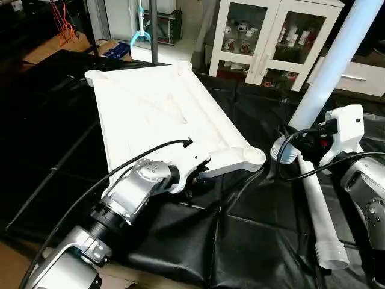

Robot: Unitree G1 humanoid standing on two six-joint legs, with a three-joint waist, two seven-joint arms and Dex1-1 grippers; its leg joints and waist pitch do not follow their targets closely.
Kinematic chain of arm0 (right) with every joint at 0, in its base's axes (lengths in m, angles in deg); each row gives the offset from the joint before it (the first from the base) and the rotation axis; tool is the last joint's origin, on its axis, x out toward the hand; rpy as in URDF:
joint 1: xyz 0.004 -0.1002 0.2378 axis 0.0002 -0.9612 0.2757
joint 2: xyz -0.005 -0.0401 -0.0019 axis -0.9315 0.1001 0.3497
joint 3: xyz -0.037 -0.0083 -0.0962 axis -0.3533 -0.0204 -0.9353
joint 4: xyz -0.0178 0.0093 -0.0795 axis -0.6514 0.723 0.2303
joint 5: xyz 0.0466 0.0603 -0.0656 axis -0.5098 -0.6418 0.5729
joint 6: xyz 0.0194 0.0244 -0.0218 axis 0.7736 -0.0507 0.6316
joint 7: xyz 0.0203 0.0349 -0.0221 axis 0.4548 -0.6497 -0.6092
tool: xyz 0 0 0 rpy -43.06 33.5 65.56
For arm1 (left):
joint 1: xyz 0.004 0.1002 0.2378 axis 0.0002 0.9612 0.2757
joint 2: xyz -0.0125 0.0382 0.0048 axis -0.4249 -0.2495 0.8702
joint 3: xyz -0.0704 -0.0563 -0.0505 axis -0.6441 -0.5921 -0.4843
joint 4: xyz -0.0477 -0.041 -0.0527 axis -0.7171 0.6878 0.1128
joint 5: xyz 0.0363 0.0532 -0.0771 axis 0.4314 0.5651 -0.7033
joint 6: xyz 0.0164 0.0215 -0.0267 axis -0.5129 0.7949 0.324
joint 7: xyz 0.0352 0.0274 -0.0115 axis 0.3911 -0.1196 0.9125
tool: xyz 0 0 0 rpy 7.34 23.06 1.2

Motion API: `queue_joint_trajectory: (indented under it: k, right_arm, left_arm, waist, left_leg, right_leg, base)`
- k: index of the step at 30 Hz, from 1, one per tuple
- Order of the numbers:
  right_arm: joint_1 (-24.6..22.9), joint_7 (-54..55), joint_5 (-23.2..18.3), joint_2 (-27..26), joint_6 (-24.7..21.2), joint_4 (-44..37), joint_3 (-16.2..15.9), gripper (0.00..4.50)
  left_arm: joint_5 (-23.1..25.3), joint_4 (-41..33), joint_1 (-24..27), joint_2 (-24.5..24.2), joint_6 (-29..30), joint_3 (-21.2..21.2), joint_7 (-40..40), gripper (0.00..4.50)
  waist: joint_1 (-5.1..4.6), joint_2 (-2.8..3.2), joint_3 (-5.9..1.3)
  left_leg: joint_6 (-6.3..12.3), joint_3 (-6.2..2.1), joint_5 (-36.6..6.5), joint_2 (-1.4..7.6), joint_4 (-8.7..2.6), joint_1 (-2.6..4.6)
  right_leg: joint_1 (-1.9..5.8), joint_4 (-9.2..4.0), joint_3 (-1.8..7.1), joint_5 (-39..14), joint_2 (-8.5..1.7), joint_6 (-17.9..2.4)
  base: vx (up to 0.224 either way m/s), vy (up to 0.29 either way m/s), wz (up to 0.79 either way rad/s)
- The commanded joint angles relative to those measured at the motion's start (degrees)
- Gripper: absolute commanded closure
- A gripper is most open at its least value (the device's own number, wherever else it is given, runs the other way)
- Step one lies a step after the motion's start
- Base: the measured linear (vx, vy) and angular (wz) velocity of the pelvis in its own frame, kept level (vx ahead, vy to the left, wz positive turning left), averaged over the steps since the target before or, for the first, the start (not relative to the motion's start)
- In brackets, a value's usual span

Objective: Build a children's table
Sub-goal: Pick table leg

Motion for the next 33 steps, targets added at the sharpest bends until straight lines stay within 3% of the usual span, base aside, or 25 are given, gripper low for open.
queue_joint_trajectory:
  k: [1,5,11,12,13,14,15,17,18,19,20,21,23,24,26,27,28,29,30,33]
  right_arm:
    - [0.25,0.55,-0.66,-0.07,-0.21,-1.02,-0.15,2.63]
    - [0.61,0.65,-1.30,-0.73,-0.27,-0.81,0.11,2.63]
    - [-0.95,-0.98,-4.76,-3.42,-0.72,0.40,0.35,2.63]
    - [-1.85,-1.98,-5.25,-3.98,-0.32,0.60,-0.41,2.63]
    - [-1.85,-1.98,-5.25,-3.98,-0.32,0.60,-0.41,2.63]
    - [-2.19,-2.18,-5.15,-4.59,0.19,0.90,-1.19,2.63]
    - [-2.15,-2.16,-5.22,-5.23,0.46,1.31,-1.52,2.63]
    - [-1.99,-2.08,-5.40,-6.16,0.75,1.80,-1.79,2.63]
    - [-1.99,-2.08,-5.40,-6.16,0.75,1.80,-1.79,2.63]
    - [-1.86,-2.05,-5.36,-6.96,1.22,2.55,-2.47,2.63]
    - [-1.86,-2.05,-5.36,-6.96,1.22,2.55,-2.47,2.63]
    - [-1.58,-1.94,-5.30,-7.72,1.66,3.34,-3.26,2.63]
    - [-1.57,-1.92,-5.32,-8.08,1.87,3.47,-3.73,2.63]
    - [-1.58,-1.92,-5.39,-8.33,1.91,3.50,-3.99,2.63]
    - [-1.59,-2.06,-5.41,-8.68,2.16,3.75,-4.57,2.63]
    - [-1.53,-2.19,-5.42,-8.77,2.28,3.93,-4.78,2.63]
    - [-1.53,-2.19,-5.42,-8.77,2.28,3.93,-4.78,2.63]
    - [-1.41,-2.48,-5.39,-8.88,2.31,4.05,-5.08,2.63]
    - [-1.40,-2.53,-5.38,-8.92,2.27,3.93,-5.12,2.63]
    - [-1.33,-2.45,-5.48,-8.95,2.19,3.51,-4.93,2.63]
  left_arm:
    - [1.89,1.92,0.08,-0.33,0.62,2.16,-1.23,3.06]
    - [1.82,1.20,0.63,-1.77,1.56,1.62,-2.43,3.46]
    - [1.15,-5.35,5.03,-8.74,3.95,0.30,-6.65,3.93]
    - [0.54,-10.35,8.09,-13.48,5.70,-1.20,-8.54,4.04]
    - [0.54,-10.35,8.09,-13.48,5.70,-1.20,-8.54,4.15]
    - [0.07,-15.40,11.30,-18.44,6.86,-2.72,-10.52,4.22]
    - [-0.90,-19.03,13.86,-21.86,7.64,-4.22,-11.96,4.26]
    - [-2.71,-23.88,17.48,-26.24,8.32,-6.31,-14.21,4.29]
    - [-2.71,-23.88,17.48,-26.24,8.32,-6.31,-14.21,4.33]
    - [-3.52,-29.87,22.38,-30.89,7.44,-8.56,-16.03,4.38]
    - [-3.52,-29.87,22.38,-30.89,7.44,-8.56,-16.03,4.44]
    - [-4.17,-35.13,26.69,-34.16,6.60,-10.78,-17.21,4.48]
    - [-4.66,-37.41,27.56,-34.49,8.74,-11.49,-16.69,4.50]
    - [-4.19,-38.04,27.31,-33.75,9.36,-11.51,-15.53,4.50]
    - [-2.74,-38.57,26.32,-31.70,9.55,-11.23,-12.74,4.50]
    - [-2.42,-38.58,25.70,-30.46,9.42,-11.15,-11.53,4.50]
    - [-2.42,-38.58,25.70,-30.46,9.42,-11.15,-11.53,4.22]
    - [-4.43,-38.24,24.87,-28.18,9.64,-11.96,-10.72,4.22]
    - [-4.80,-38.23,24.68,-28.04,9.06,-12.06,-10.82,3.95]
    - [-1.52,-37.11,23.73,-28.14,0.87,-11.72,-10.00,3.85]
  waist:
    - [-0.01,0.18,-3.76]
    - [-0.12,0.17,-3.72]
    - [-0.74,0.54,-3.66]
    - [-0.87,0.69,-3.70]
    - [-0.94,0.77,-3.69]
    - [-1.16,0.99,-3.74]
    - [-1.90,0.99,-3.50]
    - [-2.32,1.14,-3.38]
    - [-2.52,0.72,-3.14]
    - [-2.51,0.25,-3.10]
    - [-2.76,0.54,-3.13]
    - [-2.80,0.46,-2.96]
    - [-2.78,0.49,-2.72]
    - [-2.39,0.13,-2.61]
    - [-1.84,0.24,-2.49]
    - [-1.50,-0.12,-2.58]
    - [-1.23,0.00,-2.58]
    - [-1.22,-0.05,-2.54]
    - [-1.04,-0.08,-2.72]
    - [-1.00,-0.53,-2.76]
  left_leg:
    - [-0.41,-0.87,-10.69,1.14,-4.39,0.79]
    - [-0.45,-0.88,-11.23,1.06,-4.43,0.68]
    - [-0.75,-0.96,-12.13,1.19,-4.64,0.72]
    - [-0.94,-1.02,-12.46,1.31,-4.71,0.82]
    - [-1.07,-1.11,-12.14,1.35,-4.78,0.64]
    - [-1.34,-1.20,-12.24,1.42,-4.86,0.78]
    - [-1.39,-1.27,-12.65,1.27,-5.13,0.39]
    - [-1.65,-1.21,-14.12,1.28,-5.12,0.74]
    - [-1.48,-1.29,-14.30,1.27,-5.29,0.57]
    - [-1.30,-1.06,-14.84,1.24,-5.16,0.86]
    - [-1.55,-1.43,-14.47,1.38,-5.41,0.17]
    - [-1.56,-1.50,-14.75,1.41,-5.56,0.10]
    - [-1.53,-1.21,-16.25,1.34,-5.46,0.87]
    - [-1.61,-1.07,-16.82,1.33,-5.40,1.27]
    - [-1.97,-0.95,-16.64,1.39,-5.45,1.47]
    - [-2.29,-0.97,-16.32,1.47,-5.52,1.41]
    - [-2.46,-0.89,-16.36,1.47,-5.47,1.63]
    - [-2.57,-0.83,-16.44,1.42,-5.46,1.62]
    - [-2.95,-0.92,-15.93,1.34,-5.49,1.37]
    - [-2.46,-0.98,-14.49,1.25,-5.48,0.91]
  right_leg:
    - [2.47,-5.01,2.26,-14.97,-3.47,-8.98]
    - [2.44,-5.11,2.23,-16.74,-3.48,-8.53]
    - [2.23,-4.91,2.25,-16.46,-3.51,-9.19]
    - [2.22,-4.78,2.26,-16.45,-3.49,-9.34]
    - [2.32,-4.62,2.23,-15.91,-3.52,-9.48]
    - [2.19,-4.38,2.17,-15.33,-3.50,-9.69]
    - [2.30,-4.45,2.11,-15.89,-3.33,-9.73]
    - [1.88,-4.53,2.12,-17.03,-3.23,-9.84]
    - [1.87,-4.55,2.16,-18.16,-3.34,-9.71]
    - [1.54,-4.87,2.16,-18.93,-3.21,-9.53]
    - [2.16,-4.43,2.20,-18.93,-3.61,-9.37]
    - [1.95,-4.47,2.09,-19.61,-3.59,-8.79]
    - [1.24,-4.97,2.18,-21.60,-3.33,-8.32]
    - [0.96,-5.06,2.36,-22.70,-3.30,-8.09]
    - [0.69,-5.17,2.39,-22.55,-3.26,-7.73]
    - [0.86,-5.10,2.38,-22.40,-3.29,-7.39]
    - [0.66,-5.15,2.40,-22.19,-3.30,-7.28]
    - [0.58,-5.13,2.44,-21.98,-3.23,-7.21]
    - [0.92,-4.99,2.42,-21.19,-3.30,-7.09]
    - [1.24,-4.96,2.46,-19.25,-3.31,-6.76]
  base:
    - [0.000,0.000,0.00]
    - [0.000,0.000,0.00]
    - [0.000,0.000,0.00]
    - [0.000,0.000,0.00]
    - [0.000,0.000,0.00]
    - [0.000,0.000,0.00]
    - [0.000,0.000,0.00]
    - [0.000,0.000,0.00]
    - [0.000,0.000,0.00]
    - [0.000,0.000,0.00]
    - [0.000,0.000,0.00]
    - [0.000,0.000,0.00]
    - [0.000,0.000,0.00]
    - [0.000,0.000,0.00]
    - [0.000,0.000,0.00]
    - [0.000,0.000,0.00]
    - [0.000,0.000,0.00]
    - [0.000,0.000,0.00]
    - [0.000,0.000,0.00]
    - [0.000,0.000,0.00]
